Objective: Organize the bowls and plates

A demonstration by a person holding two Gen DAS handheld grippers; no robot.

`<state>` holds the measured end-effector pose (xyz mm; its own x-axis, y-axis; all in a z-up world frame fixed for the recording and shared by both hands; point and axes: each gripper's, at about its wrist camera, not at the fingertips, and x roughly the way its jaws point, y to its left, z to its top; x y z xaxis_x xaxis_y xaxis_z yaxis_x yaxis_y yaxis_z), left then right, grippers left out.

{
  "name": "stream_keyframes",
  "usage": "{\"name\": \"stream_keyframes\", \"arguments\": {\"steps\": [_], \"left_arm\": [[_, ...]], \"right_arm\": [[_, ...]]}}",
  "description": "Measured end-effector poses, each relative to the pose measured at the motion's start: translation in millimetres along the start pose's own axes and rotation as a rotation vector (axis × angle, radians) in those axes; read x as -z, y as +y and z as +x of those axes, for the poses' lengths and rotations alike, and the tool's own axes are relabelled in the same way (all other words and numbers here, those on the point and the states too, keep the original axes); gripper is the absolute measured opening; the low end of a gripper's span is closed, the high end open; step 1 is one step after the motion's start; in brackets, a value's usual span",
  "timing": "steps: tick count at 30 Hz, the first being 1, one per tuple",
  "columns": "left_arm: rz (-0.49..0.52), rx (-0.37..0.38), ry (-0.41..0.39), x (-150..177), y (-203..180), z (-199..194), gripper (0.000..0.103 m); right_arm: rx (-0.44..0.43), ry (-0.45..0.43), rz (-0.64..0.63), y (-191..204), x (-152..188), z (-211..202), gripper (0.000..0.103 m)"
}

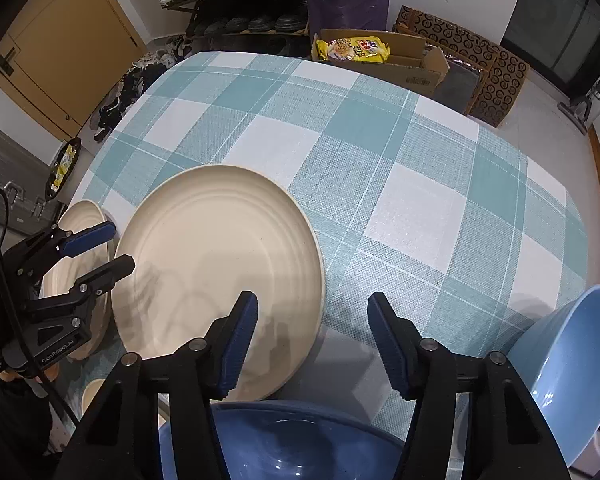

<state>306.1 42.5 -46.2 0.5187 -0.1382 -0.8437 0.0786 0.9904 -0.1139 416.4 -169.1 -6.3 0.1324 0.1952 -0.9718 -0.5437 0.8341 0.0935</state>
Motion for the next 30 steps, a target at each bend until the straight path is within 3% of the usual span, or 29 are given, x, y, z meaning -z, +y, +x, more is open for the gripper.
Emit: {"name": "stream_keyframes", "arguments": {"steps": [5,12,23,30], "left_arm": [[0.004,-0.007,0.019,0,-1,5,0.042],[0.013,-0.010,0.029,-2,1,7,0.042],[0.022,-0.016,0.038,-4,0,15,0.042],[0.019,-0.006,0.086,-8,1,29,0.042]], "right_arm": [[-0.003,0.032,0.003,-1,-2,11,0.057],[-0.024,0.087,0.014,-2,-2,28,0.048],[-0.021,0.109,0.002,0,-1,33,0.047],[-0.021,0.133,0.004,-2,1,39,0.035]]}}
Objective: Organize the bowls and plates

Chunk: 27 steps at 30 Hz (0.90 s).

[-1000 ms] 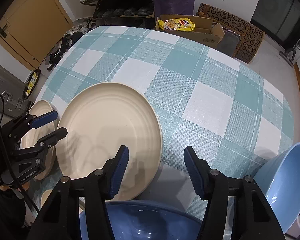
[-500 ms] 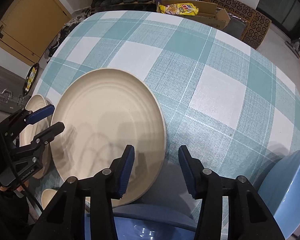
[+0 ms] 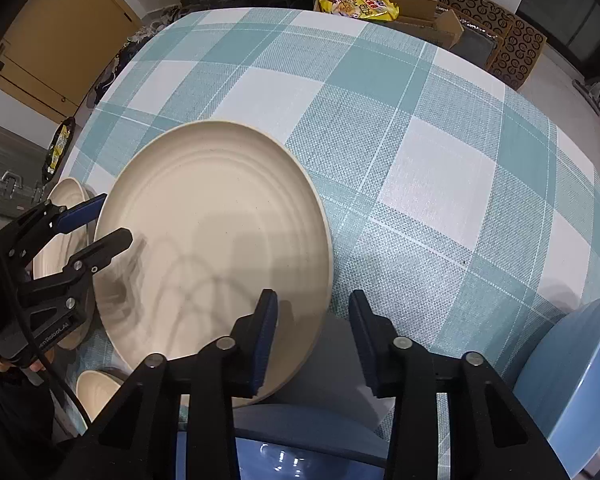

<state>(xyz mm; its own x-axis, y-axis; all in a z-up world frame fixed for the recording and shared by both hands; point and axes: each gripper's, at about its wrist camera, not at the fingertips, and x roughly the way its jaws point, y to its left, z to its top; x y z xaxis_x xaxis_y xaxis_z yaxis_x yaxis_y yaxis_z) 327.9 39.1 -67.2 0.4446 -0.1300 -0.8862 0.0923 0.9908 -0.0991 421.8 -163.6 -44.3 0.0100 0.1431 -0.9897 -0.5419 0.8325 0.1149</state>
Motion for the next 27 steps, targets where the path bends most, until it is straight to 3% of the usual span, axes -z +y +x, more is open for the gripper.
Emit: {"name": "stream_keyframes", "arguments": {"steps": [9,17,27], "left_arm": [[0.026,-0.014,0.060,6,-6,4,0.040],[0.006,-0.020,0.050,8,0,1,0.027],[-0.021,-0.016,0.026,9,3,-4,0.024]], "right_arm": [[0.000,0.019,-0.013,1,0,5,0.031],[0.028,0.021,-0.037,6,-1,14,0.021],[0.065,-0.008,-0.039,11,0,11,0.015]]}}
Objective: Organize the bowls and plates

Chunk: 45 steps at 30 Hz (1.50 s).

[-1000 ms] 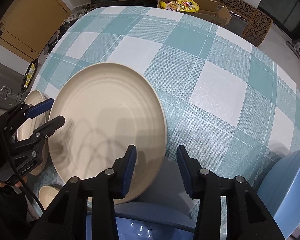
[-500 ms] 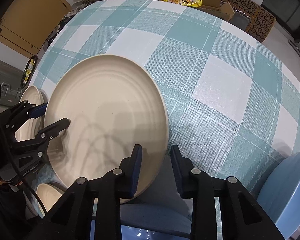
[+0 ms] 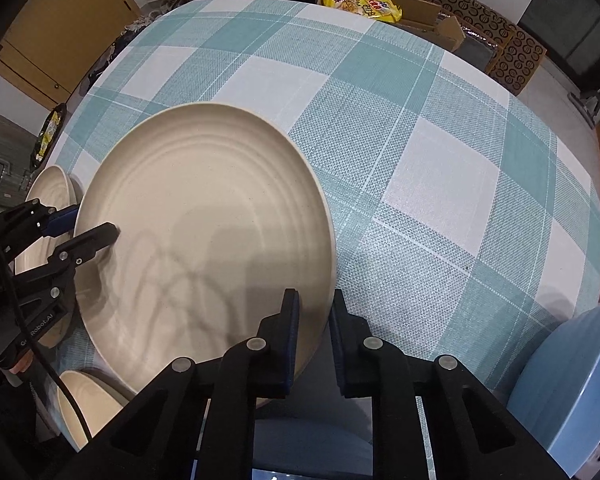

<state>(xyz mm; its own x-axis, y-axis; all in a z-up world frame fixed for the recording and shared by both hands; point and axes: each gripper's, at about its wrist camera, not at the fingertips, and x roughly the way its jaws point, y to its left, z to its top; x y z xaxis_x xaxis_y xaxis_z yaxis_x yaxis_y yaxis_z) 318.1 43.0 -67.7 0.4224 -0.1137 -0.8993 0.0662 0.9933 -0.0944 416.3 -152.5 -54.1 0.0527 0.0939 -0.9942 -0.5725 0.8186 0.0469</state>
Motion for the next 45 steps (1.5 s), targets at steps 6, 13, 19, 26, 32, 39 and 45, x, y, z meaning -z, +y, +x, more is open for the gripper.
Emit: {"name": "stream_keyframes", "arguments": {"steps": [6,13,19,26,32,39,45], "left_arm": [[-0.008,0.004,-0.021,-1,2,-6,0.023],[-0.020,0.003,-0.037,-1,3,-13,0.023],[-0.021,0.001,-0.058,-1,5,-22,0.023],[-0.018,-0.015,-0.099,-2,6,-40,0.023],[-0.029,-0.012,-0.123,-1,9,-53,0.023],[-0.038,-0.001,-0.140,4,9,-68,0.023],[-0.043,0.003,-0.161,9,10,-82,0.023]], "right_arm": [[-0.002,-0.011,0.009,0,2,-3,0.015],[0.000,-0.032,0.012,-5,7,-16,0.015],[0.003,-0.058,0.012,-1,8,-27,0.015],[0.016,-0.083,0.009,6,10,-42,0.015],[0.019,-0.106,0.006,15,11,-56,0.015],[0.021,-0.130,0.002,23,17,-72,0.015],[0.026,-0.149,-0.004,33,26,-89,0.015]]}}
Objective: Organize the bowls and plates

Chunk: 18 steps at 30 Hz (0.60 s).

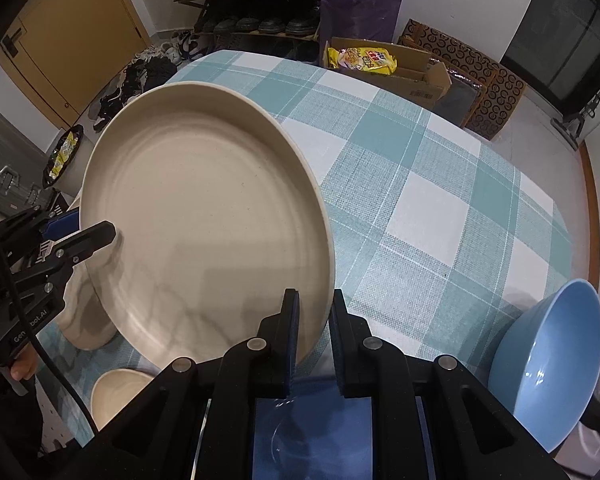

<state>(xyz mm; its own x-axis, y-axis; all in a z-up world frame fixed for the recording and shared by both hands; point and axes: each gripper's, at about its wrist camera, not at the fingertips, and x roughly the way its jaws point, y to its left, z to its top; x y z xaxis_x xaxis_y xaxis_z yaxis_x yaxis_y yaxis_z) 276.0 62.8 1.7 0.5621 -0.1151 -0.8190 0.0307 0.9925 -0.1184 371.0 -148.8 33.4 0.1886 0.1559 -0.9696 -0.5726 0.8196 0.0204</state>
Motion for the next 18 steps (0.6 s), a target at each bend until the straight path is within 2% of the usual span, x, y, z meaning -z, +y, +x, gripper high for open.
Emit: {"name": "stream_keyframes", "arguments": {"steps": [18], "left_arm": [[-0.011,-0.009,-0.067,17,7,-54,0.023]], "right_arm": [[-0.001,-0.063,-0.036,33,16,-46,0.015]]}}
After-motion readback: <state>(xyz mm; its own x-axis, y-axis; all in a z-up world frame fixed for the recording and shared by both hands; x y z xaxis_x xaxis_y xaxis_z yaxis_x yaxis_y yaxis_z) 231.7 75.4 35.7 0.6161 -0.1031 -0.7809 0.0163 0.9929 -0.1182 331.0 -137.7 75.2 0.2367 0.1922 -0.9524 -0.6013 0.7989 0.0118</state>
